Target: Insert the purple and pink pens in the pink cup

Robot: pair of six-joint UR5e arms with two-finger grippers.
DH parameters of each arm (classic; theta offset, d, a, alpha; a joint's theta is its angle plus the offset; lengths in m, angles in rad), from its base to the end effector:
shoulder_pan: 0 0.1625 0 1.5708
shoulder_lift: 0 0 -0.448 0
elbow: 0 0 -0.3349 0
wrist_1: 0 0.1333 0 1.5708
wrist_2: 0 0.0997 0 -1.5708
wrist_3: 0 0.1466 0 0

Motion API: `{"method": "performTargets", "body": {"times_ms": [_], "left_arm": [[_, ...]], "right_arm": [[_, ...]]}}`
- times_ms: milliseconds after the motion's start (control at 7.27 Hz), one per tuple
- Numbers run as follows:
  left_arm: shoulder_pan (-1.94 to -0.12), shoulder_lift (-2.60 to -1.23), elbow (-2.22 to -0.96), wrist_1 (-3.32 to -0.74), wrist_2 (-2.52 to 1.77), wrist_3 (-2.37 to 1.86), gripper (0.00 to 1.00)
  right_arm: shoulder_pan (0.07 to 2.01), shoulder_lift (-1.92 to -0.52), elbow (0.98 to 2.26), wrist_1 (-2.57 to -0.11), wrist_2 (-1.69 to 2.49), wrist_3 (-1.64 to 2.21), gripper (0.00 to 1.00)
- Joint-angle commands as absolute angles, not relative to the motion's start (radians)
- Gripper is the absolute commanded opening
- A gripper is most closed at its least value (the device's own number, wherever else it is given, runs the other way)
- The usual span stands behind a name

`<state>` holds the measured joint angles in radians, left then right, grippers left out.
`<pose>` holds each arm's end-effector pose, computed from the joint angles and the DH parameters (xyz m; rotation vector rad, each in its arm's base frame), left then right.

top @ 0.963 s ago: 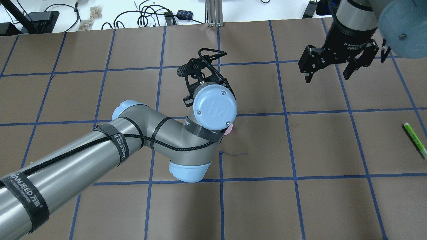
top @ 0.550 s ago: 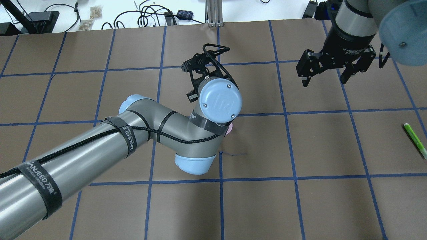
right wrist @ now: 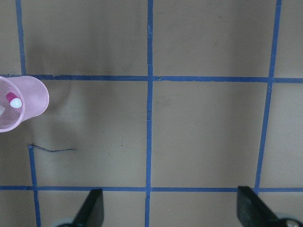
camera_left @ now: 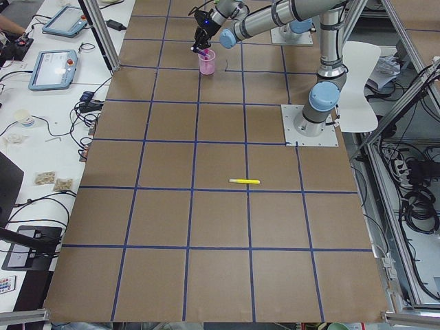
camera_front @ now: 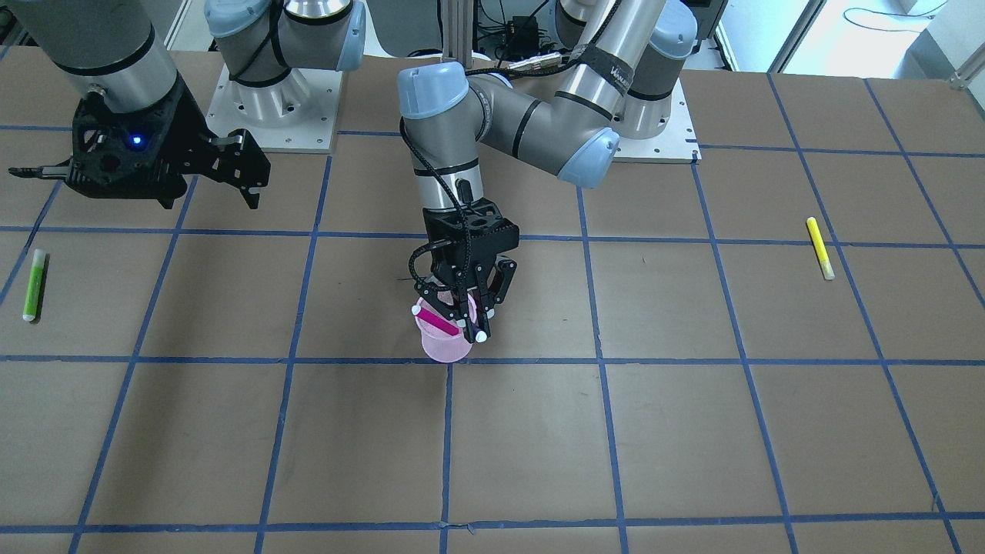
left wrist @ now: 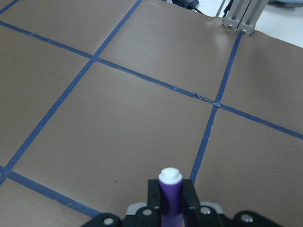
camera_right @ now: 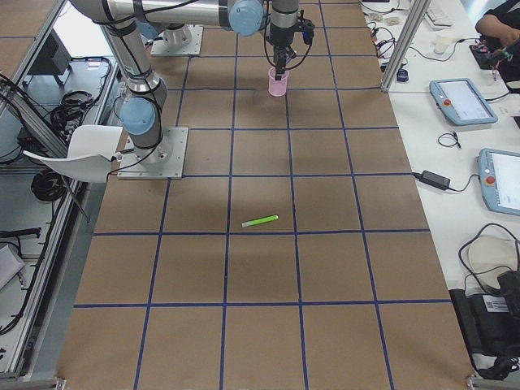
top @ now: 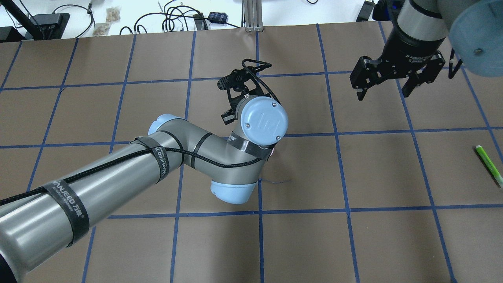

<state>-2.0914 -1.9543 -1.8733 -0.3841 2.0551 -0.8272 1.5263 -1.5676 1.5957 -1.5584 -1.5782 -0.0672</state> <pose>-0.3432 -0.4678 0.2999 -0.6232 2.8352 -1.0254 0.1130 -0.4353 0.4506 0.0358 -3.1356 -0.0641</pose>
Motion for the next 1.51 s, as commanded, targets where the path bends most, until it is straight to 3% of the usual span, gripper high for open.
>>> {"method": "performTargets", "body": {"times_ms": [0, 688, 963, 1376], "left_arm": [[-2.091, -1.957, -1.876, -0.391, 2.088, -0.83, 1.0], [-2.062, -1.936, -1.861, -0.414, 2.057, -0.819, 1.0], [-1.908, -1.847, -1.794, -0.696, 1.798, -0.734, 1.0], [-1.644, -1.731, -1.636, -1.204, 1.741, -0.287, 1.0]], "right_arm": [[1.531, -1.577, 1.6, -1.56, -1.578, -0.061, 1.0], [1.531, -1.591, 1.589, -1.557, -1.578, -0.048, 1.0], [1.531, -1.591, 1.588, -1.559, -1.575, -0.046, 1.0], [1.532, -1.598, 1.591, -1.559, -1.574, -0.044, 1.0]]}}
